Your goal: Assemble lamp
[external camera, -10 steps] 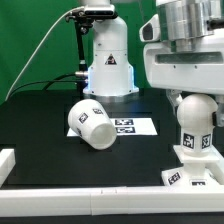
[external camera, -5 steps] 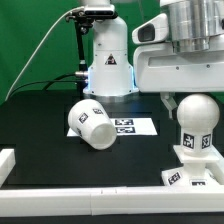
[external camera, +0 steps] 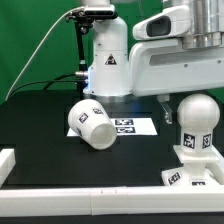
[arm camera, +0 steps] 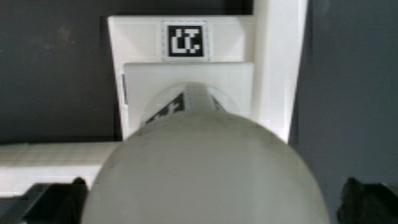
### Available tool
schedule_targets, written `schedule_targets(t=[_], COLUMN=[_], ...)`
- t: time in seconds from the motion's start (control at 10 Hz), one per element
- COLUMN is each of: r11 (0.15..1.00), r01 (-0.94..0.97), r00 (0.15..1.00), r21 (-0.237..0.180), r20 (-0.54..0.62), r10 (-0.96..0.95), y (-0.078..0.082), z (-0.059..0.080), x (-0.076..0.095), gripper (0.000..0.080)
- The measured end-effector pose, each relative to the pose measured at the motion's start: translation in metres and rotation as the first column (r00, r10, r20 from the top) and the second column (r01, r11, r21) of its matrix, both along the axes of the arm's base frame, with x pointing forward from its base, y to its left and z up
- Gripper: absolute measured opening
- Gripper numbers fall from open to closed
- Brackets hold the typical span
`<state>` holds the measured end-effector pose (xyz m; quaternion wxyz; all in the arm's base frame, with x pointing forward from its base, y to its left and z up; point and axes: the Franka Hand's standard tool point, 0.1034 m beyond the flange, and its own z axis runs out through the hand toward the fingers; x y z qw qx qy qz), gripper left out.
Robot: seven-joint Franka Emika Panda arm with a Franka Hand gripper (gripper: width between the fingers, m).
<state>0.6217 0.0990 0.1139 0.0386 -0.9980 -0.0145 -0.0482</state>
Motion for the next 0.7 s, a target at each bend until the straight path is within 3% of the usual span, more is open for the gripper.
schedule_targets(t=[0.2,0.3,0.4,0.5,0.7], r11=[0.979,0.900,0.813,0.774,0.782], r01=[-0.201,-0.423,-0.565,-0.614,-0.604], r00=[0.979,0.905,0.823,0.787,0.795], r21=[-0.044,-0.107,-0.142,-0.156,-0.156], r20=[0.009,-0.002,-0.029,-0.046,-0.047], r10=[0.202,0.425,0.567,0.615,0.605], y=[-0.0024,-0.0030,0.0004,0.0031,-0.0015], z=[0.0001,0.0007,0.0006,-0.0013,-0.0017], x=[0.0003,0.0009,0.0005,-0.0004,0.0001], gripper=[0.0698,0.0698,0.0698,0.0698,0.0698])
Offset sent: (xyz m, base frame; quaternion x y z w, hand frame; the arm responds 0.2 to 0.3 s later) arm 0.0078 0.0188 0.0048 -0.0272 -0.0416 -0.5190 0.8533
